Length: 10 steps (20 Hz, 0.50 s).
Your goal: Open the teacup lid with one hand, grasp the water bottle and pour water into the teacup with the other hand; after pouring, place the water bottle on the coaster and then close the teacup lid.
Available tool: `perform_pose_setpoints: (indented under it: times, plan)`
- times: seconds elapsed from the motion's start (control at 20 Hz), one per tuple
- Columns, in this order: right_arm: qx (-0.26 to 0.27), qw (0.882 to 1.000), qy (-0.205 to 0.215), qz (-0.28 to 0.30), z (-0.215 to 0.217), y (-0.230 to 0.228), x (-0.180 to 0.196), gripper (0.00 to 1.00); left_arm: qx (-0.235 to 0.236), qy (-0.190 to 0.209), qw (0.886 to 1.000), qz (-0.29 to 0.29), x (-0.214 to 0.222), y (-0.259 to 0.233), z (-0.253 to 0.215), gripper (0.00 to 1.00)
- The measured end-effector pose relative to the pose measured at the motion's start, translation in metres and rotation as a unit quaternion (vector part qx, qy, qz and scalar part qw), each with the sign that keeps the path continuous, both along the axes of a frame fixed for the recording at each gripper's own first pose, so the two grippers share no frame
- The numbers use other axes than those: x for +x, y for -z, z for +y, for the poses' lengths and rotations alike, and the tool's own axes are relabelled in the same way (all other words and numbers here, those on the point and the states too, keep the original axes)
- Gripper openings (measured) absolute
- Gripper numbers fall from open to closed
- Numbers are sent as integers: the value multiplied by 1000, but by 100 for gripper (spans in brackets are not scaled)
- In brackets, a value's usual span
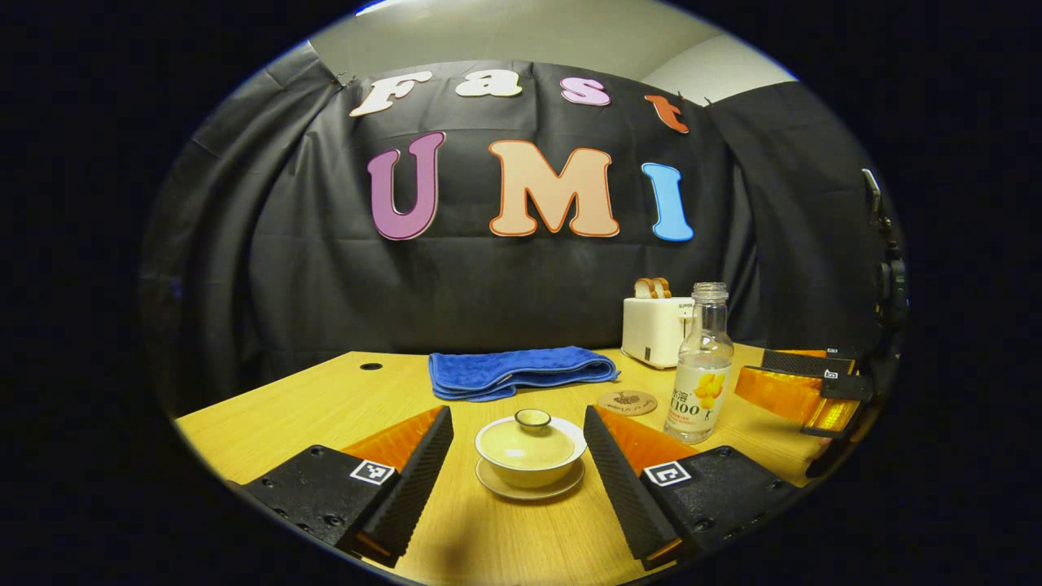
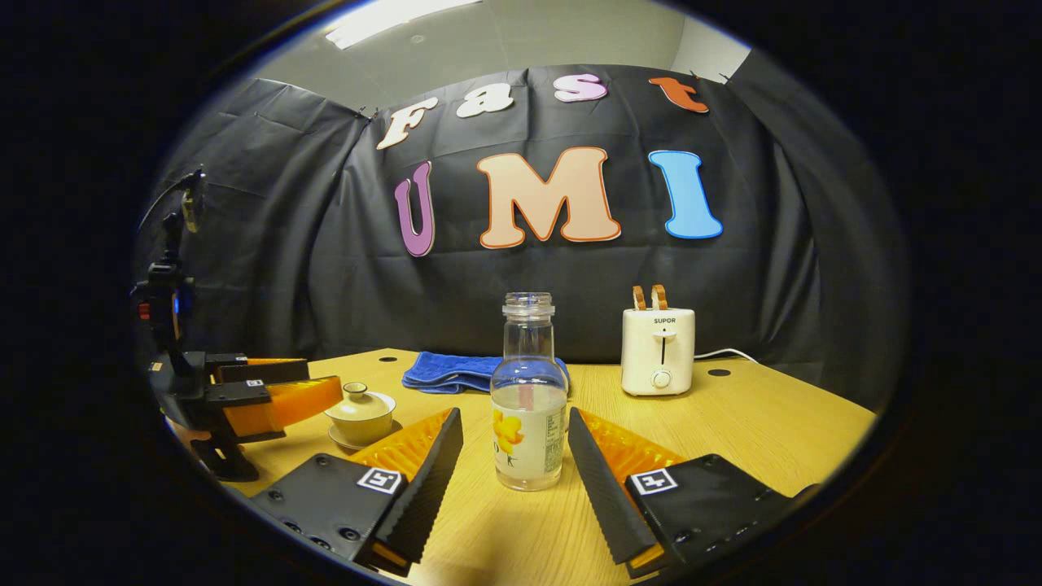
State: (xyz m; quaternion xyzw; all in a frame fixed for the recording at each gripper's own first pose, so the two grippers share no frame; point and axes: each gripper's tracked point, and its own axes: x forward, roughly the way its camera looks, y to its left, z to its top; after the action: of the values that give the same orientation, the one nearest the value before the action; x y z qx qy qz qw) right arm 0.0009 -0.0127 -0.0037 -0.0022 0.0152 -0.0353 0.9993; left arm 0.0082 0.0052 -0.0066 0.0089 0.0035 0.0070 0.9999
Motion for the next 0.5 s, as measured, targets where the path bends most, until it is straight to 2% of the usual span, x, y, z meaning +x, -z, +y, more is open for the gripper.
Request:
perform_pose_setpoints:
  times: [0.05,0.15,0.2,0.3,0.35,0.4,0.45,0.5]
  plan:
    - [0,1000,0,0,0,0,0,89,0,-1,1000,0,2,1,1,95]
    - [0,1000,0,0,1,0,-1,89,0,0,1000,8,21,-3,-1,95]
    - [0,1000,0,0,1,0,0,82,1,1,1000,13,36,-4,-3,94]
    - [0,1000,0,0,0,0,-1,89,3,3,1000,31,42,1,-3,95]
    - [0,1000,0,0,0,1,-1,89,4,5,999,39,44,3,-3,95]
    - [0,1000,0,0,0,0,0,82,5,5,999,42,42,4,-3,95]
    - [0,1000,0,-1,0,1,-1,89,5,2,999,44,43,4,-1,95]
    - [0,1000,0,-1,0,0,0,89,7,4,999,46,44,6,-2,94]
